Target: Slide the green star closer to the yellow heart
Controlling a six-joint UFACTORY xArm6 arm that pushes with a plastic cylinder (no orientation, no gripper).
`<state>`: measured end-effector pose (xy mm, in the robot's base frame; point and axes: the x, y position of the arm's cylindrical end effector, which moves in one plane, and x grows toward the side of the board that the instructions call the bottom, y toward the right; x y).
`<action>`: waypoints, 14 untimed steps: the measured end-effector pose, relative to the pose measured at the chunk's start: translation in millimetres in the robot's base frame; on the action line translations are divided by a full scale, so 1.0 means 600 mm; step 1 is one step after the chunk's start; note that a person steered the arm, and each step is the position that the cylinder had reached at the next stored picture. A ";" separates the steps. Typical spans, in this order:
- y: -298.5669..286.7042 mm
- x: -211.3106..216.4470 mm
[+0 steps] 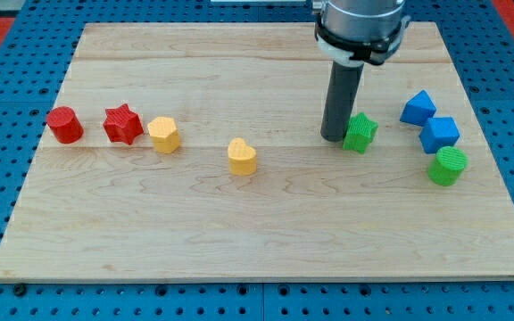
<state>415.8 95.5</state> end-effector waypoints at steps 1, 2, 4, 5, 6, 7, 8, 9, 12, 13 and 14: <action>0.000 -0.039; 0.000 -0.072; 0.041 0.021; 0.040 0.066; 0.081 0.068; 0.100 0.103; 0.054 0.113; 0.031 0.113; 0.139 0.167; 0.021 0.148; -0.065 0.149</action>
<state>504.9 56.7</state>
